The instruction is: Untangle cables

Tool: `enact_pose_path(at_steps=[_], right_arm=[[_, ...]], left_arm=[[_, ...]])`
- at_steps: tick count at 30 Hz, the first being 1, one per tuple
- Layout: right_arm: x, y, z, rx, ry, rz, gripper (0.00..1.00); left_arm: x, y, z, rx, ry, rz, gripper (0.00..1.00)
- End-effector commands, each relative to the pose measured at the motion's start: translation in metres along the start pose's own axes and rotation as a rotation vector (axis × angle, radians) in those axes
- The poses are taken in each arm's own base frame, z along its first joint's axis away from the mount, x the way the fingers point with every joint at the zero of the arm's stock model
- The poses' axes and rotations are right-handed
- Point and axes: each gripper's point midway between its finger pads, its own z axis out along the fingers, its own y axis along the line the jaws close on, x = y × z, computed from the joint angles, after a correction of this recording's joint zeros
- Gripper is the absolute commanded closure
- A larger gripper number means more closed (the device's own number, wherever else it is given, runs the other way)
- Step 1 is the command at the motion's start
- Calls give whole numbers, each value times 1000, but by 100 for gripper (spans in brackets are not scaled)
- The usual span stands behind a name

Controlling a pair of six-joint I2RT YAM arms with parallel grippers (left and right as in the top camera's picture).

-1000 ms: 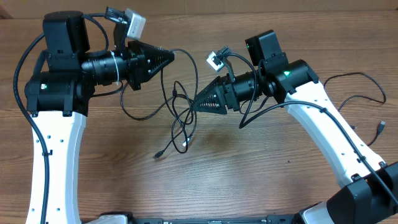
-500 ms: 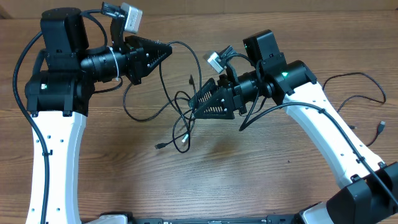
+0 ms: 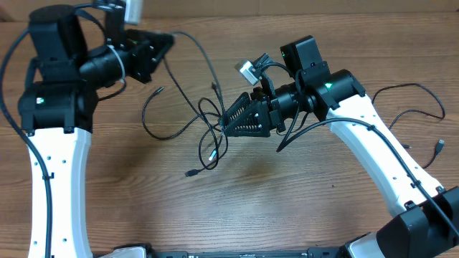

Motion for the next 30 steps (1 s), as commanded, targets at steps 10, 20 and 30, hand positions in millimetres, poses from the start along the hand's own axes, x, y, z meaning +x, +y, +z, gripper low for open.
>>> enact_pose_path(at_steps=[10, 20, 30], right_arm=[[-7, 27, 1, -50, -6, -51, 51], [-8, 16, 1, 10, 3, -77, 41], [2, -111, -57, 849, 10, 152, 37]], left_arm=[[-21, 109, -52, -618, -161, -202, 96], [-30, 10, -20, -10, -108, -120, 96], [-30, -112, -34, 603, -52, 99, 96]])
